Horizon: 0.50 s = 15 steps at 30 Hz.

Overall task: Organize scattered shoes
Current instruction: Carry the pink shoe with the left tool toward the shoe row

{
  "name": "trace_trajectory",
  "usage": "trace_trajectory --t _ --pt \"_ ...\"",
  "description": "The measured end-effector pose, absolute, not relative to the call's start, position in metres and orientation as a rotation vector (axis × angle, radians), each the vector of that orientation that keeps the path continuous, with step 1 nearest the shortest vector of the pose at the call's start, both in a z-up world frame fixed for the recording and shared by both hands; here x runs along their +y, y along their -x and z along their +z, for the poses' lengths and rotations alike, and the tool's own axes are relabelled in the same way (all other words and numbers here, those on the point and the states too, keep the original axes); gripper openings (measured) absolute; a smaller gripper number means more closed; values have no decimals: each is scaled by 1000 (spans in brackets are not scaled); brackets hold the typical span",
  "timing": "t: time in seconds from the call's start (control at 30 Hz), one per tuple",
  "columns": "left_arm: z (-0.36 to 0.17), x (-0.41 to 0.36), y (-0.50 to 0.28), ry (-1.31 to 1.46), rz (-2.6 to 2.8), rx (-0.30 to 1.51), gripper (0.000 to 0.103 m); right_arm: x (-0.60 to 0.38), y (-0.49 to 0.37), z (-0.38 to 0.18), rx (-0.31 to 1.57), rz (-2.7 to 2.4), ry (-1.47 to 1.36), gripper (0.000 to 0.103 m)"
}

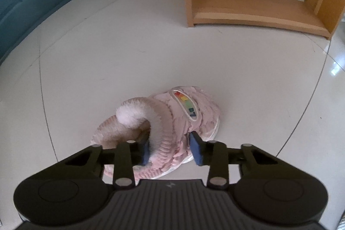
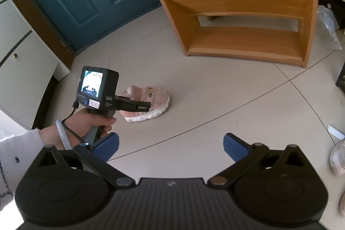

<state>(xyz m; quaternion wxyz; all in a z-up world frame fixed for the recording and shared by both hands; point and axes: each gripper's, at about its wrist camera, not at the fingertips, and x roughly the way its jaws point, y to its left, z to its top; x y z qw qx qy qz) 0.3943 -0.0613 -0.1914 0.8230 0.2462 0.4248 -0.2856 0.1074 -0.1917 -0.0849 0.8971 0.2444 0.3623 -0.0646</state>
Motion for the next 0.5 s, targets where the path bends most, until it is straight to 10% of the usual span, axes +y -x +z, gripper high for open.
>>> trace_trajectory --t 0.5 --pt "-182 -54 -385 -541 -724 817 17 -178 -116 -84 744 -88 -486 103"
